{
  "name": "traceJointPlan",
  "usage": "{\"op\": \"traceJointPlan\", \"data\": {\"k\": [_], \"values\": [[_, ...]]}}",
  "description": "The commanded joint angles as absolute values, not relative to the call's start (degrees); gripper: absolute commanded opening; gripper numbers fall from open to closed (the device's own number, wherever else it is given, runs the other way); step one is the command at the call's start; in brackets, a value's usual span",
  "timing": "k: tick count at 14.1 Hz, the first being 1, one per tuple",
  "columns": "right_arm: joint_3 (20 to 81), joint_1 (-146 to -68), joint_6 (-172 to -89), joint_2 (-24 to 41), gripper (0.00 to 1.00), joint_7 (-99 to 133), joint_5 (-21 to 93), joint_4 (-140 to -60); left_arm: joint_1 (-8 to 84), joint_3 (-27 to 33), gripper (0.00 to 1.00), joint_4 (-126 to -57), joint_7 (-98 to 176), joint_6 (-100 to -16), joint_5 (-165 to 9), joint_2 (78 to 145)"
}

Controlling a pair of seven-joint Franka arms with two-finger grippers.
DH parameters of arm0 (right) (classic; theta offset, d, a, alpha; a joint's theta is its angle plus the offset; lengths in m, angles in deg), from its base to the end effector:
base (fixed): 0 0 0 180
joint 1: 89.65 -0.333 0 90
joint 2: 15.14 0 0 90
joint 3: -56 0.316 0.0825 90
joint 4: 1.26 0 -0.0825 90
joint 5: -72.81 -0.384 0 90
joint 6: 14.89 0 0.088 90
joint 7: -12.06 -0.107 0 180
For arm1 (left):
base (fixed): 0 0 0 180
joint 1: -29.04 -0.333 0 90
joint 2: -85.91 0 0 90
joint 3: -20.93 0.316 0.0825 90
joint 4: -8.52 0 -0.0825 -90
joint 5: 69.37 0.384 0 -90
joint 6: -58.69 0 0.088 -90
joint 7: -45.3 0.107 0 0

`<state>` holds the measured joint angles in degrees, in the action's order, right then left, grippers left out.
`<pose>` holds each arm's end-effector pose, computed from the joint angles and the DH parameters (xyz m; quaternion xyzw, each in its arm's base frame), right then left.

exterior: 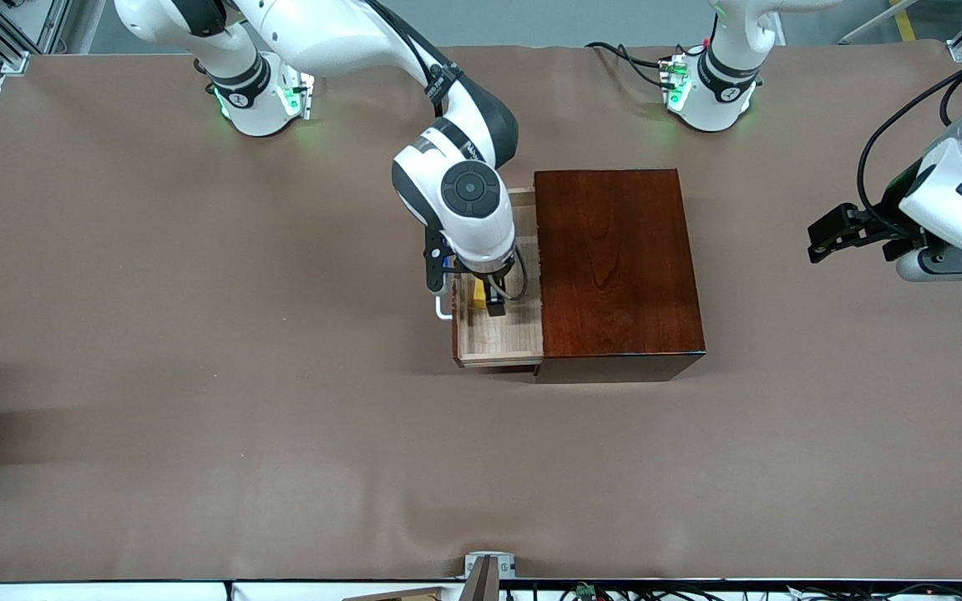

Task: Open drawer, take yellow block, close drawer
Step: 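Lower the right gripper into the drawer and grasp the yellow cube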

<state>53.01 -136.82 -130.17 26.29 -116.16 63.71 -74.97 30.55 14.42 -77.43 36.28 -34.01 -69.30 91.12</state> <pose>0.5192 0.5305 0.3210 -0.7233 0.6884 0.0543 0.0054 0.5818 -0.0787 0.6106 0.9999 0.0090 0.0129 0.0065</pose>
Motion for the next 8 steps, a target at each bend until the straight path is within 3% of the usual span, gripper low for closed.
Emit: {"op": "traceJointPlan", "data": {"k": [1,5,6,7,8], "values": [[52.48,-137.9,-130.29,26.08,1.0,-116.7,63.14,-76.14,30.36,14.17,1.0,-77.61,37.04,-34.56,-69.37,90.92],[52.48,-137.9,-130.38,25.99,0.99,-113.38,63.93,-76.84,30.27,14.17,1.0,-77.7,37.04,-34.56,-69.37,90.92],[52.57,-137.99,-130.29,25.82,0.4,-108.66,64.11,-76.84,30.27,14.17,1.0,-77.62,37.04,-34.56,-69.37,90.92],[52.57,-137.9,-130.2,25.38,0.0,-104.87,63.59,-76.76,30.27,14.08,1.0,-77.61,36.95,-34.56,-69.37,90.92],[52.57,-137.72,-130.12,24.94,0.0,-104.14,63.5,-76.67,30.27,14.08,1.0,-77.61,37.04,-34.56,-69.37,90.92]]}}
